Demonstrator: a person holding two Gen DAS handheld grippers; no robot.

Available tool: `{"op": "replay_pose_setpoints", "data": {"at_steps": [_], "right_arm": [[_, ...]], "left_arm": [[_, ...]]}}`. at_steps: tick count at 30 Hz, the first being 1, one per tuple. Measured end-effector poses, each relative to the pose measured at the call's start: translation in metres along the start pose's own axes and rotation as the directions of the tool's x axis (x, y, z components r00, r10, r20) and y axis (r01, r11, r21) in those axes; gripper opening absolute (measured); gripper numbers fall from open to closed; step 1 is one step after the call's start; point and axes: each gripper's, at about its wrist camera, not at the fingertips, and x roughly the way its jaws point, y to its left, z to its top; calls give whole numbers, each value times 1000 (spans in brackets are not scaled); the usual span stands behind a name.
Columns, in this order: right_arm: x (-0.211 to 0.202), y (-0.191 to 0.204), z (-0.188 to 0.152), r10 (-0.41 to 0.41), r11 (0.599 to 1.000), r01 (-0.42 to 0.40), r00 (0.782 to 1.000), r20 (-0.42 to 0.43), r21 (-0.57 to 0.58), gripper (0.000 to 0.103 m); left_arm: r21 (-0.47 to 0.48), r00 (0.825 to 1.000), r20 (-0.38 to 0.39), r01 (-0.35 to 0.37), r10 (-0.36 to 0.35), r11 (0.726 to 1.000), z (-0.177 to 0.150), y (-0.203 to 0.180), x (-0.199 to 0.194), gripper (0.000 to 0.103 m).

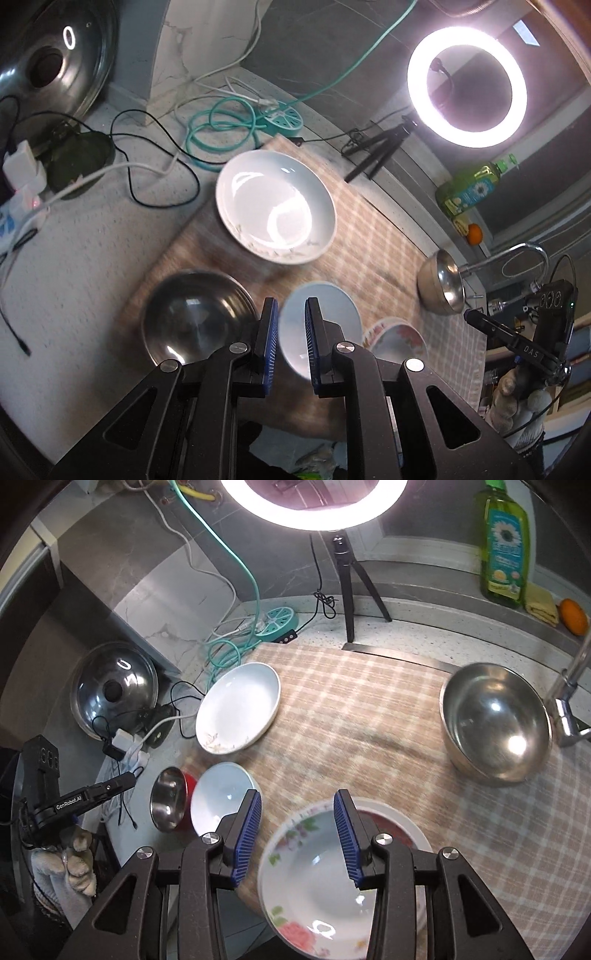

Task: Organize plates and bowls
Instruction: 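Move both grippers to the white leaf-patterned plate on the cloth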

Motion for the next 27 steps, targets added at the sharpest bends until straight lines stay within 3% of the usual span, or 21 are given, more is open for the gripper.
{"op": "replay_pose_setpoints", "data": {"at_steps": [11,27], "right_arm": [[68,26,68,13,999,-10,998,-65,44,37],[161,20,100,68,987,-38,978,-196,154,34]], "left_arm": [[-14,996,-91,-19,17,1000,66,33,51,13],[-70,984,-174,-40,28,997,104,69,105,13]]}}
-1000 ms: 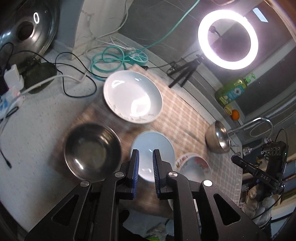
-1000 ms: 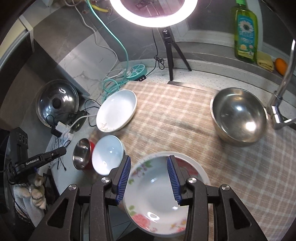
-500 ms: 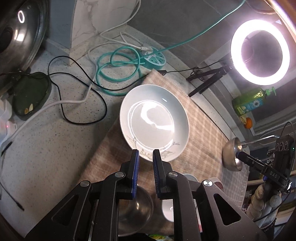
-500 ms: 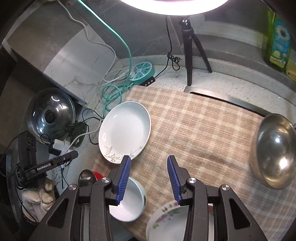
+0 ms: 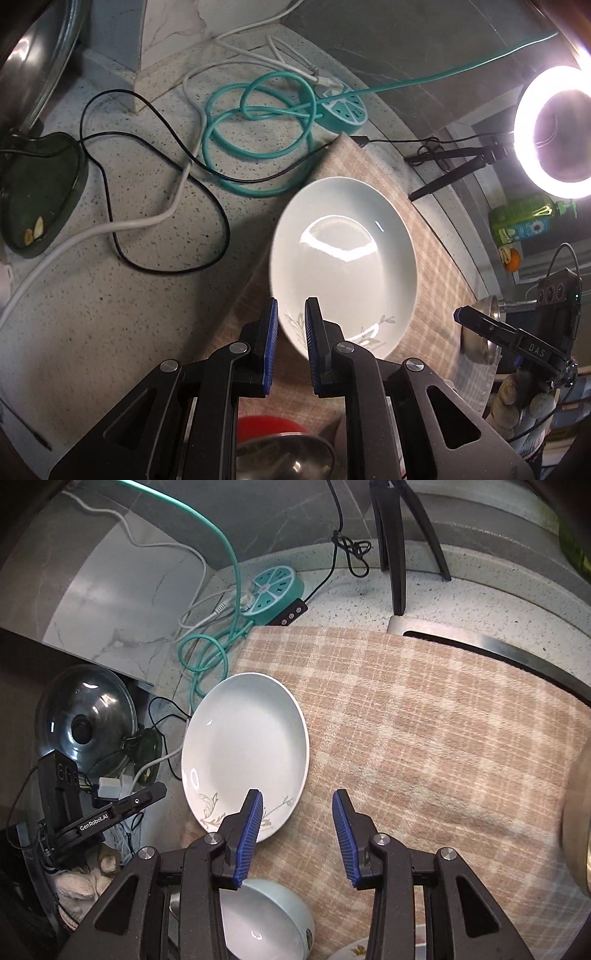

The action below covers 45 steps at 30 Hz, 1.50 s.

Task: Organize plates and bowls
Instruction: 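Move both grippers to the white leaf-patterned plate on the cloth, then close both grippers on the rim of the white leaf-patterned plate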

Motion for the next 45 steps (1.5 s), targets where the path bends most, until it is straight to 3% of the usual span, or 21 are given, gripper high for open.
{"op": "replay_pose_setpoints", "data": {"at_steps": [11,30,45], "right_arm": [[28,-4,17,-4,999,5,1000,-20,40,24],[56,-9,29,-9,997,12,999,-43,76,13],[62,-7,30,-11,997,15,999,-47,69,5]], "left_arm": [[26,999,-13,-40,40,999,16,5,17,13],[38,999,-30,-40,41,999,26,6,30,13],[56,999,-29,-39,41,998,26,-1,36,6]]}}
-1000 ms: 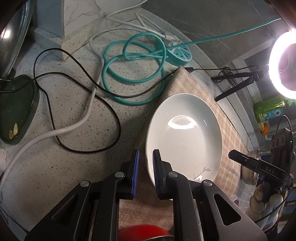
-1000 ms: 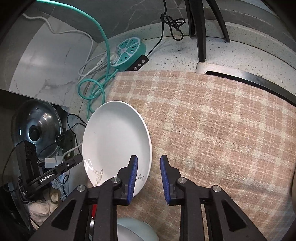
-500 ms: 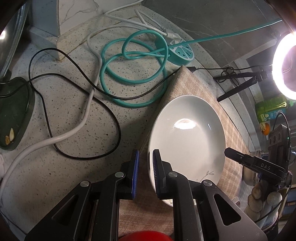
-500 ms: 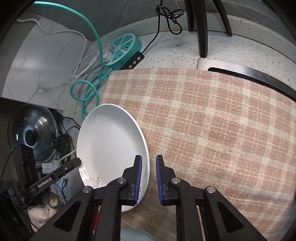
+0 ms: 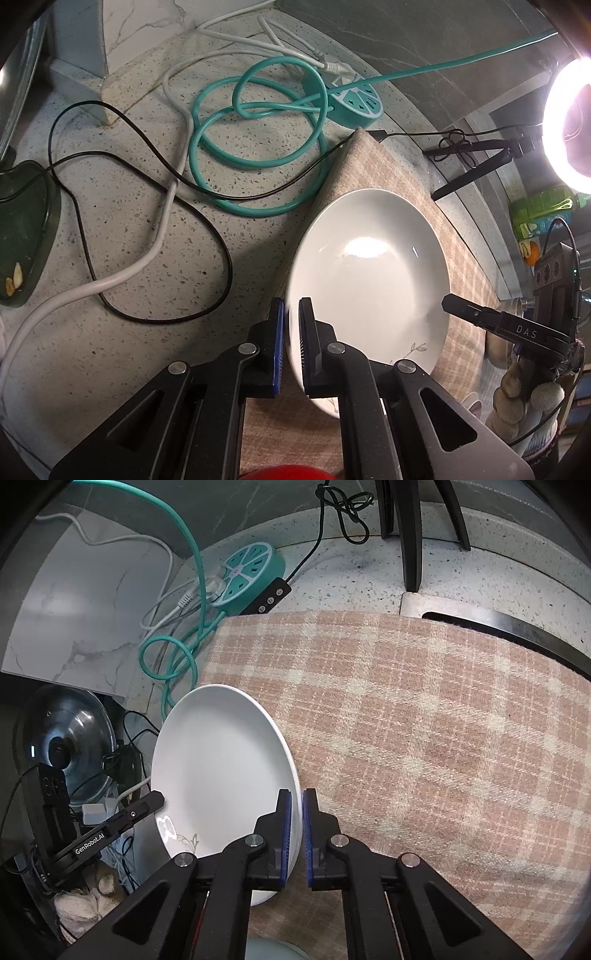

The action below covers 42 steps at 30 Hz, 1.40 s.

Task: Organize plates and bowls
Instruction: 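Close both grippers on the rim of the white leaf-patterned plate, then lift and carry the white plate toward the flowered plate stack with both grippers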

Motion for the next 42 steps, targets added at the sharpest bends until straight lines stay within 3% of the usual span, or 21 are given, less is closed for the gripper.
{"op": "replay_pose_setpoints", "data": {"at_steps": [22,42], "right_arm": [[-3,0,-1,-12,1000,12,1000,7,-6,6],[-40,-14,-11,3,1000,-4,999,48,12,6]], "left_arm": [[24,1000,19,-23,23,999,-3,-8,-4,6],[89,1000,31,-6,3,996,-10,-40,-14,6]]}}
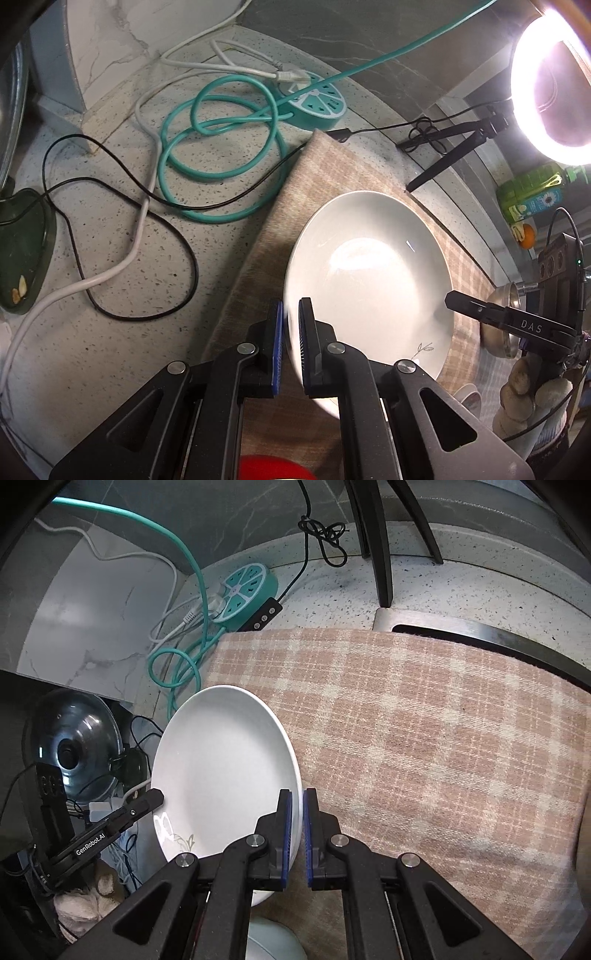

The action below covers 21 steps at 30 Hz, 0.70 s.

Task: Organize plates and bowls
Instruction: 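Lift and carry the white plate toward the flowered plate stack with both grippers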

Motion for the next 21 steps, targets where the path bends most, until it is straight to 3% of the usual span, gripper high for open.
{"op": "replay_pose_setpoints", "data": {"at_steps": [21], "right_arm": [[-71,-33,-27,18,1000,-19,997,75,20,6]], "left_arm": [[76,998,41,35,-38,996,-20,-64,-21,6]]}}
